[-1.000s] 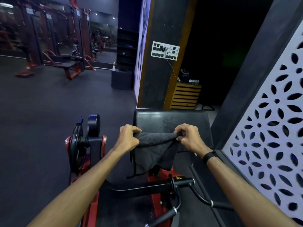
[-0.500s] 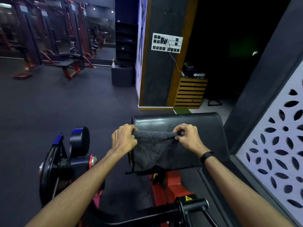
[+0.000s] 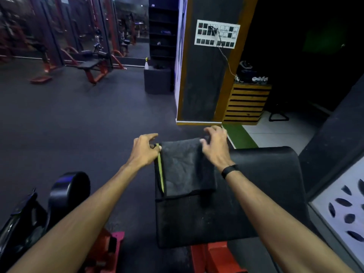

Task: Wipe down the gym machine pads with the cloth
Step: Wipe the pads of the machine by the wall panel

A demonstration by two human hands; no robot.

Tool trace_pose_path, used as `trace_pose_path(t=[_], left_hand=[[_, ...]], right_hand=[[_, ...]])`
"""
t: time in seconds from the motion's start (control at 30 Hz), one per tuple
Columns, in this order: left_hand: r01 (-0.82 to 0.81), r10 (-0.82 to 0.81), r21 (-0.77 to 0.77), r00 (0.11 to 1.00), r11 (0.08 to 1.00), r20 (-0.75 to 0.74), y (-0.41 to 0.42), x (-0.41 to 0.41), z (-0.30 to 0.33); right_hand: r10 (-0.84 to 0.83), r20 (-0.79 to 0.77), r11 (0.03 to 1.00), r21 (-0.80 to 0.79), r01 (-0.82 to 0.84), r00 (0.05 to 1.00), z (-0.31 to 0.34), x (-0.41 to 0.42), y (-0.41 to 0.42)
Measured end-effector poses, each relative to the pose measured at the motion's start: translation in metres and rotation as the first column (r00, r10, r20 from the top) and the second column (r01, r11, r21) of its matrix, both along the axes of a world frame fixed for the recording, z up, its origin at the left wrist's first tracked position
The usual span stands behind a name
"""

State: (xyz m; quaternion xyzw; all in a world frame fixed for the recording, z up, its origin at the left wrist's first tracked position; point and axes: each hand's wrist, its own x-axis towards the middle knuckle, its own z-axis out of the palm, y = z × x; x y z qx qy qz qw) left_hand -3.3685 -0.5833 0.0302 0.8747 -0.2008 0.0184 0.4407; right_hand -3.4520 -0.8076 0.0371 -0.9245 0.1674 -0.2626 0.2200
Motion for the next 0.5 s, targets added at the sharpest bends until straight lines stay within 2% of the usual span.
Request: trace_pose_path(t=[0.1,0.2,0.4,0.5], left_hand=[[-0.09,0.093,-0.049,0.994,0.995,0.065,0.008,0.004,-0.024],[-0.169,0.174,-0.081,0.983,0.982,0.061,0.013,0.003,-0.05],[-0.258,0.263,-0.053,0.953,0.965,0.15,-0.009,0.003,-0.063],[-0.207,0.2,0.002,0.949,0.978,0.244,-0.035,-0.001,-0.062]], right_hand=[[0.082,-0.116,0.958,-0.266,-0.11,0.99,-0.048,0.008,0.053],[0.178,-0.306,0.909,-0.312,-0.275,0.935,-0.097,0.015,0.1],[0.126,-0.343,0.902,-0.351,-0.252,0.931,-0.077,0.072,0.075],[0.158,-0.231,0.903,-0.359,-0.235,0.96,-0.08,0.066,0.062]])
